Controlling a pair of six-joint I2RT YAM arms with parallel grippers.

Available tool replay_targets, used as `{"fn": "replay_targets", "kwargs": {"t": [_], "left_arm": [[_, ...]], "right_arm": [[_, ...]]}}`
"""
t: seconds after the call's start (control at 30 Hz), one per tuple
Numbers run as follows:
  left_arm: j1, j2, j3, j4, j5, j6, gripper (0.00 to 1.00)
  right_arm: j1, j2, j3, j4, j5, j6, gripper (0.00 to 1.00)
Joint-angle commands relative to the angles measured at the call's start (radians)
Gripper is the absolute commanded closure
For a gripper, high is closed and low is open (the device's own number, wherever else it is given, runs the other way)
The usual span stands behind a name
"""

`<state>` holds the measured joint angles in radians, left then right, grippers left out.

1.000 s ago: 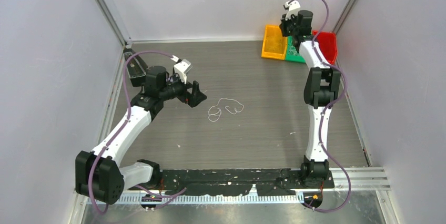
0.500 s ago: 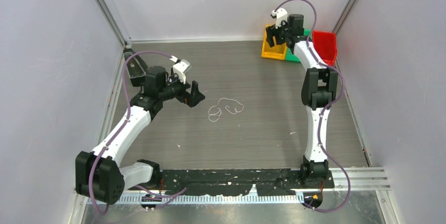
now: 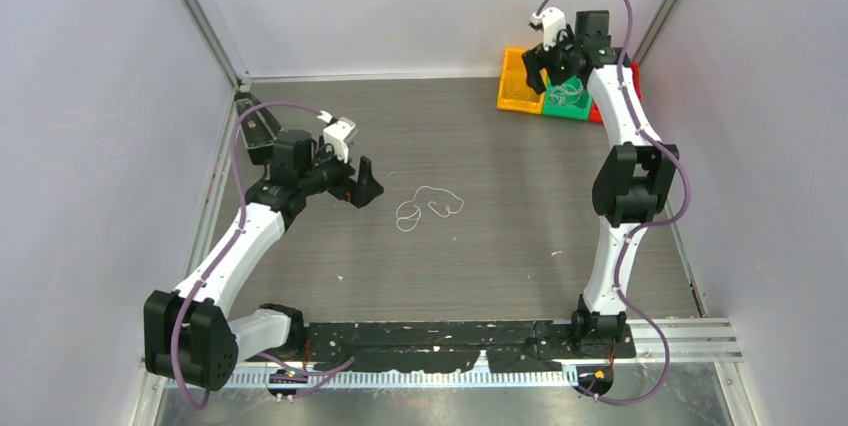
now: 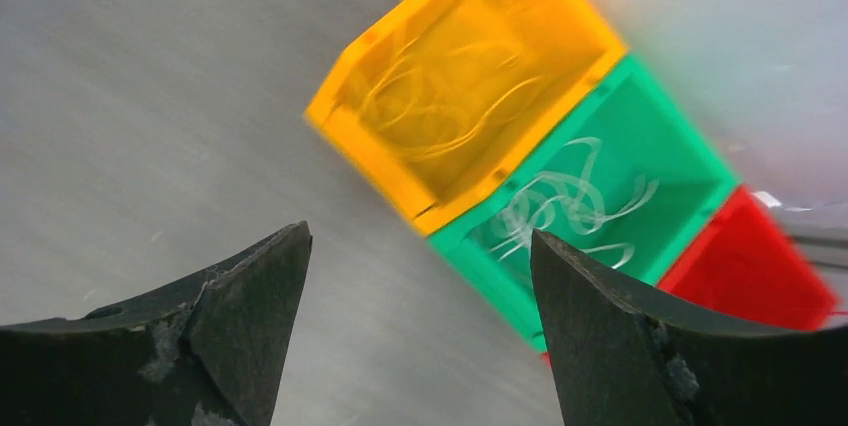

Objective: Untangle the cables

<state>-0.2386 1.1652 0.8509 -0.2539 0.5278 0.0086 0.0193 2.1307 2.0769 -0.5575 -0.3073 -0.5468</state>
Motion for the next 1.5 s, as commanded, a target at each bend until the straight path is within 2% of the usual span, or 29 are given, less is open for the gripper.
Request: {"fn": "replay_targets", "kwargs": {"t": [0.0,0.07,0.13,0.27,0.43,0.87,1.13,1.3,1.4,1.47], "left_arm": [[0.018,-0.037,-0.018,-0.027,0.02,-0.034,0.09],[0.019,-0.032,-0.029,-0.045,0.031,-0.049,0.1],[0.019,-0.012,-0.051,-0.049,0.07,-0.084,0.12],[0.011,0.094,-0.055,-0.047,0.154,-0.163,0.18],[-0.024,0.234,-0.023,-0.016,0.211,-0.215,0.27],[-0.171,0.447,0.042,0.186,0.226,-0.344,0.3],[-0.212,0.548,0.149,0.17,0.117,-0.334,0.31],[-0.245,0.604,0.198,0.131,0.072,-0.313,0.33],[-0.264,0.612,0.196,0.124,0.07,-0.312,0.42],[-0.262,0.596,0.189,0.109,0.079,-0.304,0.6]], "right_arm": [[0.025,-0.111,-0.01,-0.338,-0.259,-0.022,0.15],[0.081,-0.145,-0.075,-0.418,-0.329,-0.008,0.17],[0.155,-0.188,-0.188,-0.427,-0.36,0.016,0.2],[0.301,-0.291,-0.431,-0.327,-0.384,0.087,0.24],[0.393,-0.305,-0.587,-0.244,-0.395,0.187,0.3],[0.429,-0.247,-0.715,-0.118,-0.299,0.365,0.33],[0.429,-0.173,-0.715,-0.001,-0.161,0.46,0.36],[0.437,-0.134,-0.706,0.015,-0.089,0.484,0.46],[0.44,-0.125,-0.71,0.019,-0.046,0.488,0.53],[0.439,-0.125,-0.704,0.006,-0.029,0.478,0.64]]}}
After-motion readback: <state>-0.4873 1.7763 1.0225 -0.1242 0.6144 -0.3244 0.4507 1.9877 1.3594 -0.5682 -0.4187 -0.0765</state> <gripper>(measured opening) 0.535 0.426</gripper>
